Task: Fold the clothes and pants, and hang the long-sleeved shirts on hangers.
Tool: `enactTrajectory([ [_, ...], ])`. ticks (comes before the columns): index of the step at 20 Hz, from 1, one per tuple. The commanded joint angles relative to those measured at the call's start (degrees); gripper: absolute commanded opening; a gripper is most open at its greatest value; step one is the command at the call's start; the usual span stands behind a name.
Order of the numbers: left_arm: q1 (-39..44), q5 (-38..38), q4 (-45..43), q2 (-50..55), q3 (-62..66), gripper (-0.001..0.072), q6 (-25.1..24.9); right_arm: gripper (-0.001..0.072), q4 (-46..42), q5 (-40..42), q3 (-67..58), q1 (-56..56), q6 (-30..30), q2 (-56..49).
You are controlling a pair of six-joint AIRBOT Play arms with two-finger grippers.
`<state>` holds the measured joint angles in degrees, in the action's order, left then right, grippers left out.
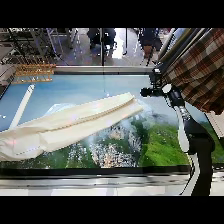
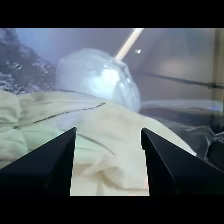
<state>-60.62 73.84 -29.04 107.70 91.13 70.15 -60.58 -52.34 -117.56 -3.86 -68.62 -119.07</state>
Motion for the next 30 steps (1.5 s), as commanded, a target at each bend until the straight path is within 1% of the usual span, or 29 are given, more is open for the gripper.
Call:
enactTrajectory([
  [1, -0.9, 2.38, 0.5, -1.66, 0.02, 0.0447, -2.6, 0.0513, 7.02, -16.79, 2.16, -4.72, -5.55, 0.09],
  [2, -0.96, 4.66, -4.57, -2.73, 0.02, 0.0446, -1.95, 0.063, 10.32, -20.74, 3.58, -5.95, -5.55, 0.09],
  [3, -0.94, 7.26, -11.47, -3.96, 0.02, 0.0444, 0.31, 0.0632, 12.94, -24.02, 4.98, -6.8, -5.57, 0.09],
  [4, -0.52, 10.38, -20.04, -5.42, 0.0, 0.0434, 3.41, 0.0632, 14.27, -25.88, 6.12, -7.26, -5.97, 0.09],
  [5, 0.04, 13.16, -27.74, -6.91, -0.13, 0.0412, 5.05, 0.0631, 14.47, -26.73, 7.17, -7.23, -7.04, 0.09],
  [6, 0.52, 13.99, -33.46, -9.03, -1.31, 0.0412, 5.62, 0.0626, 14.78, -26.73, 8.28, -7.17, -7.87, 0.07],
  [7, 0.63, 13.14, -35.5, -11.69, -3.72, 0.0412, 5.75, 0.0624, 16.13, -26.73, 9.38, -6.99, -7.93, -0.02],
  [8, 0.59, 11.61, -35.15, -14.38, -6.54, 0.0416, 5.75, 0.0618, 18.08, -26.73, 10.38, -6.73, -7.93, -0.39],
  [10, 0.66, 7.98, -35.45, -19.78, -12.81, 0.0432, 5.73, 0.057, 19.26, -25.62, 11.15, -6.1, -8.13, -1.66],
  [12, 0.66, 6.21, -35.5, -23.8, -18.64, 0.0507, 5.7, 0.057, 20.11, -23.02, 11.15, -5.64, -8.48, -3.19],
  [15, 0.63, 4.5, -36.5, -26.73, -24.57, 0.0508, 5.73, 0.0564, 23.26, -17.14, 11.02, -5.49, -8.22, -5.18],
  [19, 0.66, -1.88, -36.52, -27.08, -29.99, 0.0508, 6.58, 0.0552, 26.27, -9.01, 10.99, -5.38, -4.31, -6.58],
  [20, 0.68, -4.37, -36.48, -27.08, -31.23, 0.0508, 7.63, 0.0479, 26.27, -7.3, 10.82, -5.38, -3.54, -6.84],
  [23, 1.36, -11.89, -36.3, -27.06, -34.6, 0.0507, 8.57, 0.047, 26.29, -7.13, 5.55, -5.29, -2.64, -9.42],
  [25, 2.34, -17.27, -35.85, -27.02, -36.09, 0.0507, 9.46, 0.0408, 26.29, -7.93, 0.5, -4.94, -2.69, -12.0],
  [26, 3.08, -19.47, -35.65, -26.88, -36.33, 0.0507, 10.78, 0.0368, 26.43, -8.35, -1.07, -4.59, -2.69, -12.98],
  [27, 4.04, -21.64, -35.47, -26.53, -36.35, 0.0506, 12.57, 0.0303, 26.45, -8.55, -1.18, -4.26, -2.58, -13.18],
  [28, 5.01, -23.56, -35.43, -26.14, -36.35, 0.0482, 14.1, 0.024, 26.05, -8.92, -1.18, -4.33, -1.79, -13.18],
  [29, 6.27, -25.33, -35.43, -25.73, -36.35, 0.0302, 15.72, 0.0165, 25.81, -9.68, -1.18, -4.31, -0.48, -13.18],
  [30, 7.56, -26.47, -35.36, -25.31, -36.35, 0.006, 15.82, 0.0048, 25.83, -10.62, -1.18, -4.31, 1.11, -13.18],
])
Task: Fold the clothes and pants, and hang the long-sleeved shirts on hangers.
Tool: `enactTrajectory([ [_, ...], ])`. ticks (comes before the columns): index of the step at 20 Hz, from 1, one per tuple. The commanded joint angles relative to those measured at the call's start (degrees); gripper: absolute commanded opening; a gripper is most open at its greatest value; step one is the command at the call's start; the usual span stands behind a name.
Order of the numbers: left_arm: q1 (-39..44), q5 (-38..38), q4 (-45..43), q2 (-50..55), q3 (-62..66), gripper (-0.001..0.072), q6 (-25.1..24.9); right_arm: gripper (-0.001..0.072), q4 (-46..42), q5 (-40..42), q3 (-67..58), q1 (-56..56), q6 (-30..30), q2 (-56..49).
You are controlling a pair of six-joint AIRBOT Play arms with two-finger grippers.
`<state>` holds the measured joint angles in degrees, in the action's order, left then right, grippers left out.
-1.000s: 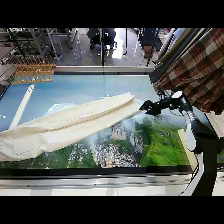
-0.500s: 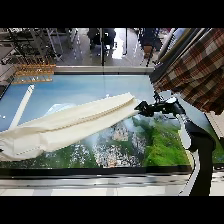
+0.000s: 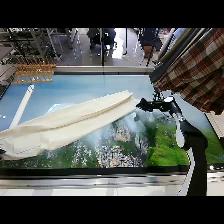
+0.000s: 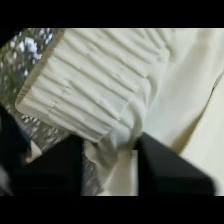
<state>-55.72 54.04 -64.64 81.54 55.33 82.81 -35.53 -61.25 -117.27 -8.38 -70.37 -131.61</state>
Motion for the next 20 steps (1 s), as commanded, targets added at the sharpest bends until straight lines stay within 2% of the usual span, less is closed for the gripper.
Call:
enactTrajectory([
  [1, 4.13, -8.02, 0.17, 1.27, -0.55, 0.0021, 3.17, 0.0028, 0.79, -2.6, -1.46, 0.2, 4.02, -0.59],
  [4, 6.51, -9.03, 0.37, 1.36, -0.09, 0.002, 2.99, 0.0024, -1.44, -4.0, -1.44, -0.63, 4.13, 0.74],
  [8, 6.62, 0.24, 0.35, 1.25, 4.24, 0.002, -4.09, 0.0023, -20.41, -11.91, 1.01, -2.78, 1.2, 7.45],
  [10, 6.8, 3.58, 0.35, 1.22, 5.18, 0.0019, -5.95, 0.0023, -25.4, -17.14, 5.4, -4.09, 1.36, 11.85],
  [12, 6.8, 5.64, 0.31, 1.31, 5.16, 0.0019, -7.17, 0.0023, -26.51, -20.72, 12.72, -5.9, 2.43, 16.63],
  [15, 6.8, 9.7, -0.66, 1.31, 5.16, 0.0019, -12.24, 0.0023, -26.43, -19.43, 29.33, -8.87, 5.29, 26.56],
  [17, 6.78, 10.34, -2.4, 1.31, 5.16, 0.0019, -12.63, 0.0024, -26.36, -17.77, 38.82, -10.14, 7.43, 33.11],
  [20, 6.73, 12.17, -8.17, 1.31, 5.14, 0.0019, -13.22, 0.0026, -27.34, -18.1, 44.94, -10.54, 10.49, 38.84],
])
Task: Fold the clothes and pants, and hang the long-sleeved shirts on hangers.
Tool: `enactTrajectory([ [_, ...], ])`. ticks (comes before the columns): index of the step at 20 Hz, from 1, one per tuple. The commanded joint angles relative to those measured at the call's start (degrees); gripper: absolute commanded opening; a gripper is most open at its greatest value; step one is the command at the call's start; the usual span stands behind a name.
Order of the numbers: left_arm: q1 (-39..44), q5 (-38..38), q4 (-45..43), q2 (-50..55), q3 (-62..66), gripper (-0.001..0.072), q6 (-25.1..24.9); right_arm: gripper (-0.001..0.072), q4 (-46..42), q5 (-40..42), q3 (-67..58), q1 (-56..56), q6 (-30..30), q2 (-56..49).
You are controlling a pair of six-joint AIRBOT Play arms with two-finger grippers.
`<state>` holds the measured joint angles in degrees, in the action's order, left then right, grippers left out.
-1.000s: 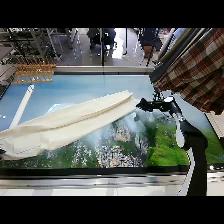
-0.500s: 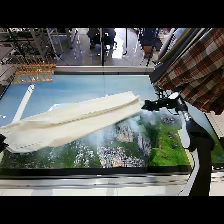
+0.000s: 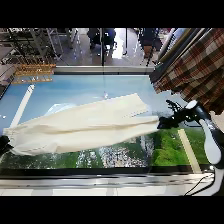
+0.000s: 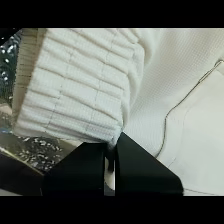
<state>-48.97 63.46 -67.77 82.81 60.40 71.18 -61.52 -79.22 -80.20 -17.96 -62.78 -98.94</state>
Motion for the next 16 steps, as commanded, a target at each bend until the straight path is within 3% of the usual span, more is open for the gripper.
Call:
enactTrajectory([
  [1, -0.2, 2.91, -7.85, 0.04, 0.07, 0.0019, -1.6, 0.0027, -1.27, -0.31, 7.98, -0.96, 2.84, 6.8],
  [2, -0.55, 3.06, -10.47, 0.04, 0.07, 0.0019, -1.6, 0.0063, -0.59, -0.72, 7.93, -0.96, 2.45, 7.23],
  [4, -1.81, 2.89, -13.27, 0.04, 0.09, 0.0018, -1.84, 0.0313, -0.26, -0.57, 7.26, -0.96, 2.14, 7.65],
  [5, -2.62, 2.47, -13.22, 0.04, 0.11, 0.0019, -3.1, 0.0361, -0.07, 0.76, 6.27, -0.96, 1.33, 7.63],
  [9, -4.31, -1.27, -13.25, 0.11, 0.17, 0.0018, -4.13, 0.0362, 6.73, 19.21, 2.89, -0.92, -4.66, 6.6],
  [13, -4.28, -2.54, -12.76, 1.99, 1.44, 0.0018, -4.11, 0.0362, 20.09, 14.25, -4.85, -0.79, -0.44, -5.9],
  [16, -4.28, -1.57, -10.84, 3.26, 3.37, 0.0018, -3.91, 0.0362, 21.03, 10.12, -15.17, 0.85, -0.26, -15.23],
])
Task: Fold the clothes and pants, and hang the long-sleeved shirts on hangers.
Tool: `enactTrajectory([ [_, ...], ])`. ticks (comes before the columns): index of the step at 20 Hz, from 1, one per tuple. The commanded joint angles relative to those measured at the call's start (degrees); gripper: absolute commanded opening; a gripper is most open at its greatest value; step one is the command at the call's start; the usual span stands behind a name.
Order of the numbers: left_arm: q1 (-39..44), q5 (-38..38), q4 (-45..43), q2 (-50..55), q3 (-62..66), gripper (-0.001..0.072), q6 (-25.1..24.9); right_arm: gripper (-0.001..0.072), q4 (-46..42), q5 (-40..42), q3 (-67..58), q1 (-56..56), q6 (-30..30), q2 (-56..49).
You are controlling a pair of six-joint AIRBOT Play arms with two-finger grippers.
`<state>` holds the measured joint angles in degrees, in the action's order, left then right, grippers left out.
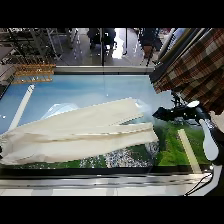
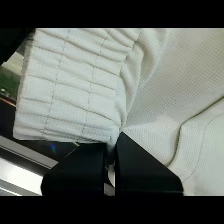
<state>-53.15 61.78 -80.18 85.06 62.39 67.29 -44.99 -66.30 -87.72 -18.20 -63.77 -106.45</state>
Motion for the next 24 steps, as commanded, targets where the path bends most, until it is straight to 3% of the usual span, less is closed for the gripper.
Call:
enactTrajectory([
  [1, -0.11, 0.11, 2.14, 1.01, 1.6, 0.0018, -0.02, 0.0362, 4.2, -3.3, -10.99, 1.99, 0.57, -10.25],
  [5, -0.13, 0.13, 2.4, 1.01, 1.64, 0.0018, 0.0, 0.0361, 3.61, -6.4, -20.06, 5.46, 0.13, -17.22],
  [10, -0.11, 0.22, 4.42, 1.01, 1.64, 0.0018, -0.02, 0.0348, -5.03, -13.18, -26.75, 8.92, -3.04, -20.79],
  [11, -0.11, 0.33, 5.49, 1.01, 1.64, 0.0018, -0.04, 0.022, -5.07, -13.64, -26.93, 8.96, -2.56, -20.68],
  [12, -0.11, 0.61, 6.78, 0.98, 1.66, 0.0018, -0.07, 0.0028, -6.21, -13.86, -27.61, 8.74, -3.52, -20.65],
  [18, 1.4, 5.35, 7.63, 0.68, 1.77, 0.0019, -4.55, 0.0023, -19.3, -21.73, -26.38, 3.96, -9.64, -14.56],
  [24, 6.29, 8.28, 5.53, 0.7, 1.75, 0.0019, -4.76, 0.0023, -26.4, -20.83, -5.29, -4.17, -8.39, 0.92],
])
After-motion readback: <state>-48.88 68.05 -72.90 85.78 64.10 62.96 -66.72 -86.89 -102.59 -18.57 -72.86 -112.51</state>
